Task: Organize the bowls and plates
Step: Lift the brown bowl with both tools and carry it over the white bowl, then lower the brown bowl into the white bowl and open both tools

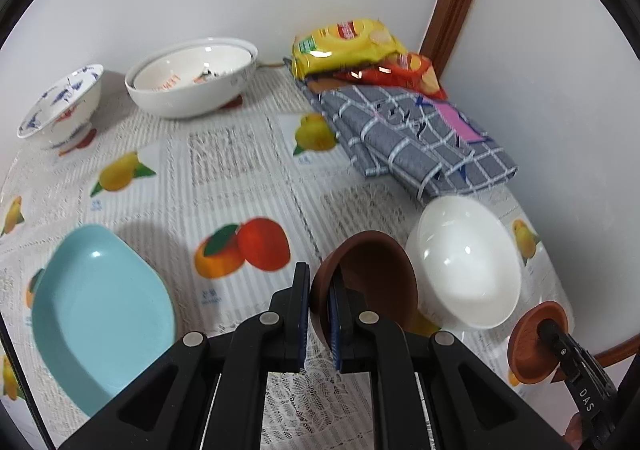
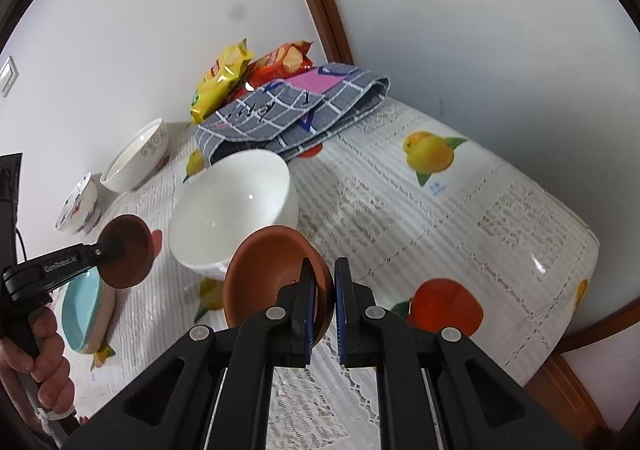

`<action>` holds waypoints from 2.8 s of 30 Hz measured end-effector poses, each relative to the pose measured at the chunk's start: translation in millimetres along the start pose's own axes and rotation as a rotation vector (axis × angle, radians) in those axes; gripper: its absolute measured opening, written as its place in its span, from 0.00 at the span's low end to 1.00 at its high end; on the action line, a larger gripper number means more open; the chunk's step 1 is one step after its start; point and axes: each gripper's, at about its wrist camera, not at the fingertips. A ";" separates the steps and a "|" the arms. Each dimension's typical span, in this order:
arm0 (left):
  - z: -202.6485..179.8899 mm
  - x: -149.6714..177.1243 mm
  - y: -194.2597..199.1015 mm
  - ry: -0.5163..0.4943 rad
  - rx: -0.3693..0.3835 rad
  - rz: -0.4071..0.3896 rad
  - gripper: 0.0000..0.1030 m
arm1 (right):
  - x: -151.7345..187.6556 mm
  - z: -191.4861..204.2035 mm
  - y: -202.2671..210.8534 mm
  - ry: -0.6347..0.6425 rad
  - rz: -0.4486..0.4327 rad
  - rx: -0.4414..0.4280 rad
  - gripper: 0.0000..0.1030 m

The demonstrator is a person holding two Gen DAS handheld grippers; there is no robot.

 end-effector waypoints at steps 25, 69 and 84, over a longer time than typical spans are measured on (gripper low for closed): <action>-10.2 -54.9 24.2 -0.061 0.036 -0.063 0.09 | -90.9 43.8 33.2 -0.016 -0.112 -0.011 0.09; 19.1 -60.3 -26.7 -0.020 0.019 -0.017 0.09 | -73.9 73.5 -41.2 0.055 0.001 -0.052 0.09; 11.3 -57.0 -25.3 -0.044 0.022 -0.017 0.09 | -53.4 91.2 -64.9 0.160 0.054 0.037 0.09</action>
Point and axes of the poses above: each gripper's, at about its wrist camera, not at the fingertips, and y roughly against the way its jaws point, z to its left, x to its underside, and after that the axes turned 14 degrees about x, right-handed
